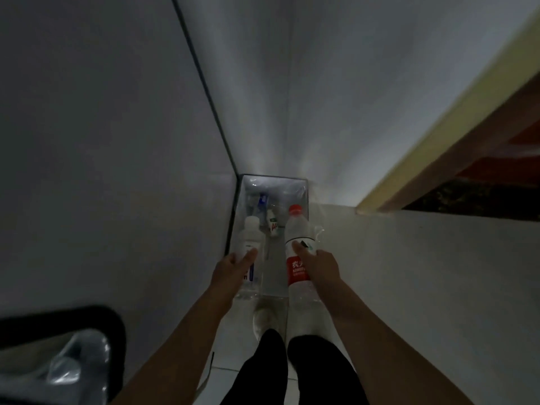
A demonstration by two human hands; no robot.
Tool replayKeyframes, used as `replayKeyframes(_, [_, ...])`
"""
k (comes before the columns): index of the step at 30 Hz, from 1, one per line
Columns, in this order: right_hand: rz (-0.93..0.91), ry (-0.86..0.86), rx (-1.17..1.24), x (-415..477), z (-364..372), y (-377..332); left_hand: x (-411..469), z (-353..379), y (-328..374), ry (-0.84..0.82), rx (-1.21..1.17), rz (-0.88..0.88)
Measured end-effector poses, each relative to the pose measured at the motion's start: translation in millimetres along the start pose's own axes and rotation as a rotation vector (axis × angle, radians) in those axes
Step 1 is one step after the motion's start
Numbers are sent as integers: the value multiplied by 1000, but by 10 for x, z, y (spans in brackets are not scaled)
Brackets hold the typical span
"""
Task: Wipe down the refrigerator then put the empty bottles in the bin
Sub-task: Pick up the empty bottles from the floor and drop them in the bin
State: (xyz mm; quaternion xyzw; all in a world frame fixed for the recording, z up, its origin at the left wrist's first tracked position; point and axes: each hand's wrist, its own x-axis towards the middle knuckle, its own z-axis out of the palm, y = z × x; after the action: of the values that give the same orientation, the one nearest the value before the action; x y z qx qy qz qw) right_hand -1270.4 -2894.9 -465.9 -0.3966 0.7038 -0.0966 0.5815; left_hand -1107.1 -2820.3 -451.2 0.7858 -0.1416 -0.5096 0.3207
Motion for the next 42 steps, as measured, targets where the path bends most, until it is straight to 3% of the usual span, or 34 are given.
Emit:
replayKeyframes(8, [139,-54,-194,1536,498,327,1457,450,-559,21,-125,-175])
replayKeyframes(14, [94,-94,-376,2649,1055,844,2609,842,-1221,10,-173,-255])
replayKeyframes(21, [171,-121,-306,3746,1567,1625,3729,1139,-2200,-35,-154,-300])
replayKeyframes(24, [276,-107,-188,4083,1784,1938,4033,1234,-2531,-37,-107,-331])
replayKeyframes(30, [397,-49,-126,4578,2104,2422,4551,1408,-2972,-26,207,-314])
replayKeyframes(42, [368,42,-103,4843,2300,2919,4801,1619,-3406,47,243,-272])
